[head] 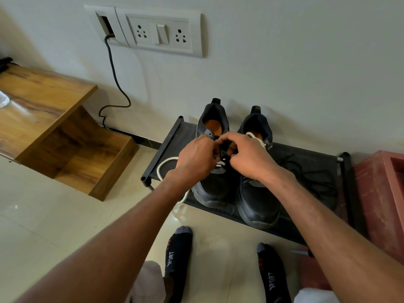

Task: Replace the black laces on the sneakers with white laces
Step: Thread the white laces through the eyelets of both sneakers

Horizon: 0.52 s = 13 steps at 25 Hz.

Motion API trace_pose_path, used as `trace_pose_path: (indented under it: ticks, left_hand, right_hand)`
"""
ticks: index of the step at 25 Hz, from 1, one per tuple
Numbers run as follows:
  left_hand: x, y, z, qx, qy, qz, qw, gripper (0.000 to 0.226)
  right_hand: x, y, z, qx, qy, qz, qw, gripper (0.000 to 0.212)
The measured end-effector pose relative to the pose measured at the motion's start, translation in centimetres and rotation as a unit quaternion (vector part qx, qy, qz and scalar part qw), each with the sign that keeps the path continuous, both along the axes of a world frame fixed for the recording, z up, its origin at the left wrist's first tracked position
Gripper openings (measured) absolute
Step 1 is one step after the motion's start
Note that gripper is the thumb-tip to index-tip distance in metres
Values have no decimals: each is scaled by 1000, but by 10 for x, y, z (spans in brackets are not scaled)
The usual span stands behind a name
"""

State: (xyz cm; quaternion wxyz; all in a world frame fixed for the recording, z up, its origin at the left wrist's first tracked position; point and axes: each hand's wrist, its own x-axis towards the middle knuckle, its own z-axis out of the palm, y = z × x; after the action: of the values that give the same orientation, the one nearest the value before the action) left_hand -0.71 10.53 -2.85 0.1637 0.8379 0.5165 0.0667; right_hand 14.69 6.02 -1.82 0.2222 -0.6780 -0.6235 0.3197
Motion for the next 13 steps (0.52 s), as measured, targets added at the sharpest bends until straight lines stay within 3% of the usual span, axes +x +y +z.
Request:
trace_pose_path:
  ticks: [3,8,13]
  left_hand:
    - [-2,3,4,-30,-22,-4,999,12]
    - [-11,12,16,-42,-12,-75,996,18]
    - [-20,23,14,9,5,-71,997,16]
  right_hand:
    - [1,0,-2,10,-2,-15,1000,56]
    - [-4,2,-6,-3,-66,-42,997,10]
    - [-7,3,-5,-11,-66,-74,995,13]
